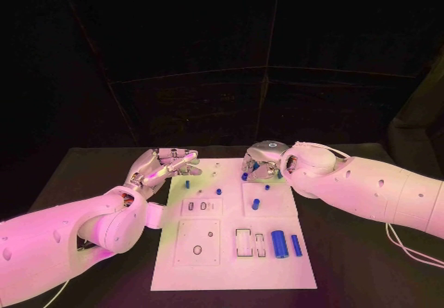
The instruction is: Assemble the parts on the task board
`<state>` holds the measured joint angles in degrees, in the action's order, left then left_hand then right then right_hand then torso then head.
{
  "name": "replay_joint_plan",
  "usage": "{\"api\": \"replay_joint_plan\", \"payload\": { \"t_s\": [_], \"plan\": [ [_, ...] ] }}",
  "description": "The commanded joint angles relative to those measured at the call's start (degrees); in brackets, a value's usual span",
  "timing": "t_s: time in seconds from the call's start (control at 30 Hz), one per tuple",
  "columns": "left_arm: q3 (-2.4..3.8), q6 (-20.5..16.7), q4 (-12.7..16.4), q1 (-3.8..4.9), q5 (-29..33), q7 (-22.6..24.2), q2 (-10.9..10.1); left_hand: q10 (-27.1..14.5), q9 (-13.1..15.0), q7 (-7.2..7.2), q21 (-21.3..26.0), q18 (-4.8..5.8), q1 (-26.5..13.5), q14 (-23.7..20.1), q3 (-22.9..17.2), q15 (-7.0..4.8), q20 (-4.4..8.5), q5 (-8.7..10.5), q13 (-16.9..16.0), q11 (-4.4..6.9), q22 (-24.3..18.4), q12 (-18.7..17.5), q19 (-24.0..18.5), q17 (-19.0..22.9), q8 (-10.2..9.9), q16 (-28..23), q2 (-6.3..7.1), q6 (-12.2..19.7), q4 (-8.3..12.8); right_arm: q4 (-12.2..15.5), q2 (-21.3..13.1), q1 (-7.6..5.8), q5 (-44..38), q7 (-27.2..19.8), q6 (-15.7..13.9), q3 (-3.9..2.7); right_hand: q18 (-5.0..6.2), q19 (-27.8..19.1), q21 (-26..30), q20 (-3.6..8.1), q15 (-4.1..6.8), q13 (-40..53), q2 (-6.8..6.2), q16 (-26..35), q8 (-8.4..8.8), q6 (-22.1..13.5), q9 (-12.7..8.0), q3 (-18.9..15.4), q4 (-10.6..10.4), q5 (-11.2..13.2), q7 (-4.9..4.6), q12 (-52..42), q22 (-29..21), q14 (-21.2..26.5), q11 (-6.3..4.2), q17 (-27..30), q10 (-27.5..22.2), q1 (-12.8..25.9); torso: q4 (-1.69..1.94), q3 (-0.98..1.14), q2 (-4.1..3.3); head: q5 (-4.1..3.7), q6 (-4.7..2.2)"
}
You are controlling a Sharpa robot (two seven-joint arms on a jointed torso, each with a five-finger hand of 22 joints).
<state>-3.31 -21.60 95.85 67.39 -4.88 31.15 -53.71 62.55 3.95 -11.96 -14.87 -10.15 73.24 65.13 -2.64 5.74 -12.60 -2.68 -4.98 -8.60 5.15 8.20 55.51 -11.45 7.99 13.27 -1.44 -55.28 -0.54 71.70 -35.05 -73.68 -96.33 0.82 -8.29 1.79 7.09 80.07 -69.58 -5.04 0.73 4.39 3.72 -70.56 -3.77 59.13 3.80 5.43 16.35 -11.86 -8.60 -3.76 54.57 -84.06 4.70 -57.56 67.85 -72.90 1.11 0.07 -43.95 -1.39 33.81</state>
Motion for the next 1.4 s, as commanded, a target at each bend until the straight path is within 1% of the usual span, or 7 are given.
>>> {"api": "replay_joint_plan", "payload": {
  "t_s": [0.03,0.67,0.87,0.93,1.03,1.27,1.4],
  "plan": [
    [0.05,0.92,0.13,0.15,-0.44,0.01,-0.06,-0.06,-0.09,-0.43,0.20,-0.38,-0.04,-0.05,0.19,0.37,0.00,-0.28,-0.01,-0.33,-0.06,-0.22,0.27,-0.06,-0.24,-0.07,-0.14,-0.05,0.19,-0.32,0.34,-0.17,-0.74,0.40,1.97,-0.04,-1.02,-0.07,-0.51,-0.42,-0.47,0.01,0.37,-0.54,-0.08,0.32,0.11,0.63,-0.03,0.33,-0.14,0.04,0.48,-1.90,0.05,-0.24,0.31,0.41,-0.09,0.03,-0.09,0.09,0.03],
    [0.05,1.40,-0.07,0.44,-0.44,-0.50,-0.23,-0.10,-0.09,-0.47,0.27,-0.38,0.01,-0.10,0.17,0.39,-0.02,-0.28,-0.02,-0.36,-0.11,-0.29,0.28,-0.13,-0.31,-0.09,-0.21,-0.03,0.23,-1.50,1.87,-0.16,-0.73,-0.11,3.27,-0.03,-1.06,-0.51,-1.67,-0.62,-0.60,-0.30,0.37,-1.46,-0.14,1.37,0.15,2.43,-0.02,0.99,-0.28,0.08,1.56,-1.69,0.16,-0.63,0.33,0.46,0.01,0.05,-0.38,-0.01,0.61],
    [0.05,1.57,-0.13,0.47,-0.44,-0.71,-0.22,-0.14,-0.10,-0.50,0.31,-0.38,0.08,-0.10,0.13,0.40,-0.03,-0.27,-0.01,-0.38,-0.14,-0.35,0.30,-0.19,-0.37,-0.09,-0.26,0.00,0.29,-1.91,2.18,-0.16,-0.82,0.13,3.45,-0.03,-1.24,-0.41,-2.96,-0.50,-0.24,-0.27,1.27,-2.19,-0.52,2.91,0.30,4.84,0.16,1.99,0.13,-0.22,3.22,-1.63,-0.19,-1.08,1.70,-0.45,-0.01,0.03,-0.40,0.01,0.72],
    [0.05,1.63,-0.14,0.50,-0.44,-0.78,-0.25,-0.17,-0.10,-0.52,0.34,-0.39,0.14,-0.10,0.10,0.40,-0.03,-0.27,-0.01,-0.39,-0.16,-0.40,0.32,-0.23,-0.42,-0.08,-0.31,0.02,0.33,-1.91,2.17,-0.16,-0.90,0.58,2.20,-0.02,-1.36,-0.31,-3.69,-0.24,0.09,-0.18,2.64,-2.52,-0.95,4.35,0.47,6.90,-0.07,5.11,0.57,-0.38,4.16,-1.59,-0.60,-1.21,2.98,-1.13,-0.06,0.02,-0.39,0.04,0.76],
    [0.05,1.73,-0.15,0.54,-0.44,-0.86,-0.30,-0.17,-0.10,-0.52,0.34,-0.39,0.14,-0.10,0.10,0.40,-0.03,-0.27,-0.01,-0.39,-0.16,-0.40,0.32,-0.23,-0.42,-0.08,-0.31,0.02,0.33,-1.58,1.91,-0.16,-0.94,0.76,-0.32,-0.02,-1.40,-0.40,-4.09,-0.05,0.21,-0.19,3.39,-2.77,-1.03,5.12,0.49,8.64,-0.22,7.19,0.66,-0.24,4.57,-1.51,-0.84,-1.25,3.64,-1.29,-0.04,0.02,-0.37,0.06,0.68],
    [0.05,1.90,-0.12,0.63,-0.44,-1.07,-0.53,-0.22,-0.10,-0.55,0.39,-0.39,0.23,-0.11,0.04,0.41,-0.04,-0.26,-0.01,-0.42,-0.20,-0.47,0.36,-0.30,-0.49,-0.08,-0.42,0.05,0.39,0.00,1.08,-0.16,0.24,0.15,-6.66,-0.04,-1.54,-0.26,-4.80,0.07,0.31,-0.20,3.07,-3.07,-0.98,5.63,0.49,9.97,-0.23,7.43,0.65,-0.08,5.58,-1.48,-0.94,-1.36,4.11,-1.17,-0.04,-0.06,-0.33,0.22,0.43],
    [0.05,1.86,-0.23,0.81,-0.44,-1.13,-0.53,-0.34,-0.11,-0.58,0.45,-0.40,0.35,-0.09,-0.01,0.42,-0.05,-0.26,0.01,-0.46,-0.25,-0.61,0.43,-0.42,-0.62,-0.06,-0.50,0.13,0.50,0.29,1.27,-0.17,0.77,0.27,-9.49,-0.06,-1.58,-0.24,-4.98,0.07,0.29,-0.25,2.73,-3.17,-0.82,5.56,0.43,10.34,-0.24,7.44,0.56,0.04,5.81,-1.47,-0.86,-1.40,4.02,-1.03,0.16,-0.14,-0.36,0.29,0.22]
  ]
}}
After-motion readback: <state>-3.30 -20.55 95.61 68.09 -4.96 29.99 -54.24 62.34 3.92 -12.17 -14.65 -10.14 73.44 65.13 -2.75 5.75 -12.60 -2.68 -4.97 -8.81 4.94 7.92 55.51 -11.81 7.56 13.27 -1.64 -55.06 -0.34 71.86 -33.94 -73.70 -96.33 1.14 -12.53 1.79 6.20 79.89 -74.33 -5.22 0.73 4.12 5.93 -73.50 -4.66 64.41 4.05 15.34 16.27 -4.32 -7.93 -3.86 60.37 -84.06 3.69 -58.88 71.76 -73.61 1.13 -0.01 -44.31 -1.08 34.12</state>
